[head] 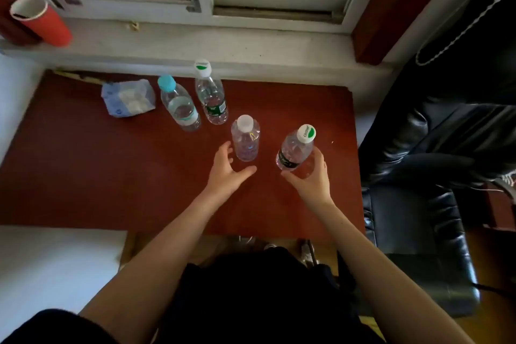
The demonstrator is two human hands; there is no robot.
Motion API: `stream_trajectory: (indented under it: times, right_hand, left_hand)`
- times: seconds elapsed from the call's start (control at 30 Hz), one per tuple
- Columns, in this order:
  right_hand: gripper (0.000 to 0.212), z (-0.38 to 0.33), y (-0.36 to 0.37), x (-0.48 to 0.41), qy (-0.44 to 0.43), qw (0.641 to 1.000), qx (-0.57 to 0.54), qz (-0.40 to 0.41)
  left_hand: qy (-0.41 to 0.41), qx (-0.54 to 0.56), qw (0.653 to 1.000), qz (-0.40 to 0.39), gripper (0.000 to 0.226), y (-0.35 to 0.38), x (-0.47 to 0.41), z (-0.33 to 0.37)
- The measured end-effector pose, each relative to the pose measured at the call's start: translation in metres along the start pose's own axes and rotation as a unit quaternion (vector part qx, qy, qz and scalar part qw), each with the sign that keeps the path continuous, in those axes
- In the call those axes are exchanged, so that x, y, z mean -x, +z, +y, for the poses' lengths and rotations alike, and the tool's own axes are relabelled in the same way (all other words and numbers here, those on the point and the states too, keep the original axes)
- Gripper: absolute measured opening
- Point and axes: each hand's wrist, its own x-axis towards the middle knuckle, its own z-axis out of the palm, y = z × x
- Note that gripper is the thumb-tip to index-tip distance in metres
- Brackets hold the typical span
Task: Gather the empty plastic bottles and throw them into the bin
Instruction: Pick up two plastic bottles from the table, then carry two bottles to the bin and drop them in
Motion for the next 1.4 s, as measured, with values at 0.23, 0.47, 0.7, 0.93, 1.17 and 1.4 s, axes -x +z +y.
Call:
stream_trajectory:
  times: [0.23,0.47,0.7,0.93,1.17,1.4]
  right_hand:
    - [0.069,-0.010,0.021,-0.024,0.057,0.996,-0.052,0.050]
    - [0.056,-0.031,0.019,-0.020,0.062,0.983,-0.115,0.128]
    - [0.058,-0.018,-0.012,0.031,0.071,0.955,-0.193,0.213]
    - [0.059,0.045,-0.030,0.167,0.123,0.909,-0.247,0.313]
    - [0.048,0.131,-0.013,0.350,0.228,0.826,-0.271,0.438]
    - [0.045,0.173,0.023,0.475,0.303,0.708,-0.322,0.551]
  left_hand:
    - [0.060,-0.017,0.998,-0.030,0.077,-0.004,-0.051,0.016]
    - [0.108,-0.036,0.987,-0.113,0.078,-0.011,-0.073,0.034]
    - [0.194,-0.110,0.955,-0.194,0.051,-0.004,-0.063,0.062]
    - [0.174,-0.164,0.918,-0.318,0.037,0.037,0.021,0.039]
    - [0.154,-0.228,0.870,-0.410,0.057,0.091,0.128,-0.019]
    - [0.217,-0.318,0.771,-0.507,0.047,0.165,0.223,-0.038]
